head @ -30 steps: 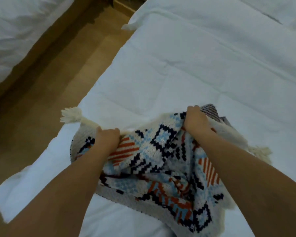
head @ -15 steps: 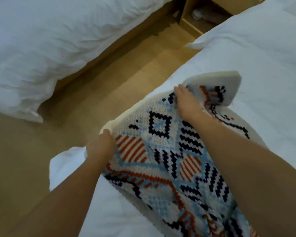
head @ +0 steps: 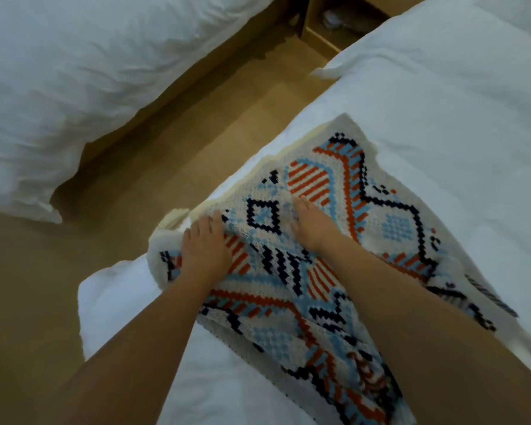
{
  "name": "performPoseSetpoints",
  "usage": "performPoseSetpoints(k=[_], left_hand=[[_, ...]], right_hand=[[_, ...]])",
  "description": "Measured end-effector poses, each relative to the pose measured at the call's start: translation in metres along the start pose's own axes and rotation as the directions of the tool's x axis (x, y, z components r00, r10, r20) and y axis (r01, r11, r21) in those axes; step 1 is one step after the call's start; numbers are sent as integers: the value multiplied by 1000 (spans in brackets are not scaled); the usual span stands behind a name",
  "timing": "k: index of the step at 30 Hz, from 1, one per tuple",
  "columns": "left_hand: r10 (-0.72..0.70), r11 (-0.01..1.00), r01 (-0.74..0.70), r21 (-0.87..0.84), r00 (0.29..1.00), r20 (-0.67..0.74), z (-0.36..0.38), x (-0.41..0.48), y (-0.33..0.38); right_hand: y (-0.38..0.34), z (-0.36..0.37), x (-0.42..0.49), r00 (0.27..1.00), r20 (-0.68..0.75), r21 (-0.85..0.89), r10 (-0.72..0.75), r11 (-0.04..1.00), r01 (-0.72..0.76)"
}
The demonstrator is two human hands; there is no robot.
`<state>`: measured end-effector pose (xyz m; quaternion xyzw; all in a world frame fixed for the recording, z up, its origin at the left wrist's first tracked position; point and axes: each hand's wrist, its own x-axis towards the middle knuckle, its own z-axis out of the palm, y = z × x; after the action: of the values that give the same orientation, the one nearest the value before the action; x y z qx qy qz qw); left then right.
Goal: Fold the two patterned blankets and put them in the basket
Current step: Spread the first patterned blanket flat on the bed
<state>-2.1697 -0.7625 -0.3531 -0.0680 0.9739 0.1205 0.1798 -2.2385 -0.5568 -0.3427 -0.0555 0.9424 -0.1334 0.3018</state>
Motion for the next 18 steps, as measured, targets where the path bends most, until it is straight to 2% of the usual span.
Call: performPoseSetpoints(k=[4,6,10,15,18], left_hand=[[171,984,-173,37,984,46,5,-38,45],[227,971,-234,42,966,121,16,-67,68],[340,934,-355,29,913,226,52,-135,112],[492,869,-493,-39,852,177,108,-235,171],[516,856,-513,-60,850,108,137,-293,204]], right_hand=[[25,7,-63,998,-29,64,54,997,-52],[50,20,-103,995,-27,53,97,994,-95],[118,53,-191,962,-21,43,271,962,-270],[203,89,-286,907,-45,57,419,907,-417],[244,105,-329,908,-53,26,416,910,-415]])
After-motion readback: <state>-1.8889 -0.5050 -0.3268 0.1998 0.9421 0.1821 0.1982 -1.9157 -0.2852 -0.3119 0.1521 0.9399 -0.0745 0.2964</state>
